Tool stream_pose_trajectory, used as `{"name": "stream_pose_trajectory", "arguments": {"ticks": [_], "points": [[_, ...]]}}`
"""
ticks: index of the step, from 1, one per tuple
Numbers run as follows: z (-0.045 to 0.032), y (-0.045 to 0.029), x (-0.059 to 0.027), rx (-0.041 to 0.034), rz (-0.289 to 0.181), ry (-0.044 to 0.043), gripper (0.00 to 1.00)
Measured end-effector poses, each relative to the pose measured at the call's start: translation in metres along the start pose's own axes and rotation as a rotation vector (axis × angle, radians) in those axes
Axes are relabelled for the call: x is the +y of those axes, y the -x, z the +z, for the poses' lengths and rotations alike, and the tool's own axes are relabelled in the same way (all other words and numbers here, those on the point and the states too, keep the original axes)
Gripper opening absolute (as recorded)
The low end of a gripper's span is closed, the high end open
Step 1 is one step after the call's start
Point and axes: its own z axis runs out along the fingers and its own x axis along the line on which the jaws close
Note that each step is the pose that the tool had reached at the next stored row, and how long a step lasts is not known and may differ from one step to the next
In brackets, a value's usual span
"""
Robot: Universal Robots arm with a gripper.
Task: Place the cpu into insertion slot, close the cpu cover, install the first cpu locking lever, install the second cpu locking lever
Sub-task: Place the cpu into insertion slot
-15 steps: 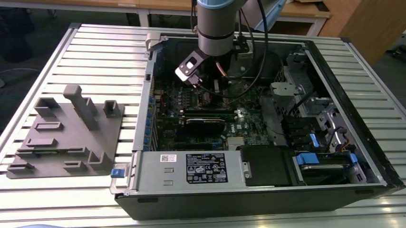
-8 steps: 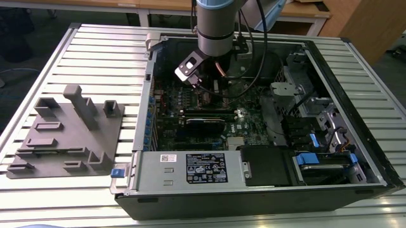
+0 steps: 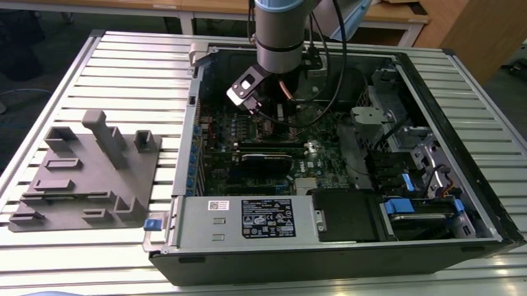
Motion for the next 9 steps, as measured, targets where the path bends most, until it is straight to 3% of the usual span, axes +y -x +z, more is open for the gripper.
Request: {"name": "stream_pose_trajectory", "arguments": {"ticks": [9], "points": [[0.0001, 0.0000, 0.0000, -0.0016, 0.019, 0.0002, 0.54]]}}
